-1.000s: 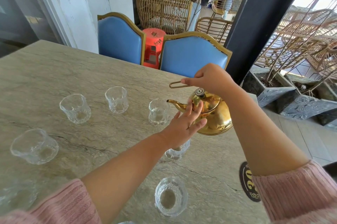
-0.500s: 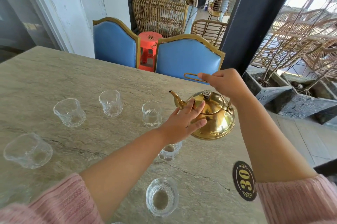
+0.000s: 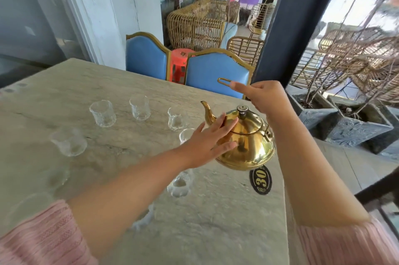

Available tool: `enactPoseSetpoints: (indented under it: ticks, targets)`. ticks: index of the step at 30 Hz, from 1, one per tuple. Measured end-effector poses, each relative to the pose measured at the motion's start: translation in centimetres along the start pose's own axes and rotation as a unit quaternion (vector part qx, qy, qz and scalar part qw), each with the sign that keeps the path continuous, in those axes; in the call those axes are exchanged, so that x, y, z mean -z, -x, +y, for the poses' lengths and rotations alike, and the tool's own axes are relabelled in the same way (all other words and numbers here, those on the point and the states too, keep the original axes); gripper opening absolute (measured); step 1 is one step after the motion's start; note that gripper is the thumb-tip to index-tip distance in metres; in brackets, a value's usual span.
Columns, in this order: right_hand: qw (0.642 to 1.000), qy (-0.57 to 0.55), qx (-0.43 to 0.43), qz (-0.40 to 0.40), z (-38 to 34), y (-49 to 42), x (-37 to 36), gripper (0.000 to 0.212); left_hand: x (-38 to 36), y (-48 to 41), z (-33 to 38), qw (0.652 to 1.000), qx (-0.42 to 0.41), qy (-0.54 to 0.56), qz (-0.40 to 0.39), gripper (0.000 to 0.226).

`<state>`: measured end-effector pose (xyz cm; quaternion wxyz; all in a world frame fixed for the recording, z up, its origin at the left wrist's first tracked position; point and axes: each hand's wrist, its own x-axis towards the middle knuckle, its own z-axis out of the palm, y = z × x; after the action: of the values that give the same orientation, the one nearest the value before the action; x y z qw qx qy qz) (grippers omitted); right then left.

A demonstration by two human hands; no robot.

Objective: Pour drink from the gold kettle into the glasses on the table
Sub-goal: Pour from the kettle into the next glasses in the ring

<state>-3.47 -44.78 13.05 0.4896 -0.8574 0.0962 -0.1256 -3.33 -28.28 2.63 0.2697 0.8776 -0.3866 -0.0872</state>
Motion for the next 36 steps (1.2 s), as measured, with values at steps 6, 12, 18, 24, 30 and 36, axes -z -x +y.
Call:
enactPoseSetpoints:
  ticks: [6,12,18,24,30,36]
  targets:
    - [0.999,-0.032,0.002,-0.016,-1.2,5.5,0.2,0.039,-0.3,5.7,3.2,1.000,0.016,0.011,0.018,0.062]
    - [0.999,-0.046,0.003,-0.021,-4.0,9.2,-2.3,0.038,1.2,10.5,2.3,0.998,0.007,0.020,0.054,0.060]
    - [0.997,-0.076,-0.010,-0.003,-7.5,10.2,-8.1,0.047,5.8,14.4,-2.6,1.000,-0.017,0.009,0.014,0.060]
    - [0.991,-0.115,-0.052,0.046,-10.8,10.1,-14.2,0.037,11.1,16.6,-8.5,0.997,-0.055,-0.023,-0.047,0.064]
    - [0.986,-0.133,-0.072,0.064,-13.6,9.3,-19.6,0.034,13.9,17.8,-13.6,0.995,-0.071,-0.034,-0.061,0.065]
    - [0.987,-0.129,-0.087,0.046,-14.0,6.4,-23.4,0.028,15.2,17.3,-17.8,0.996,-0.055,0.000,-0.063,0.065]
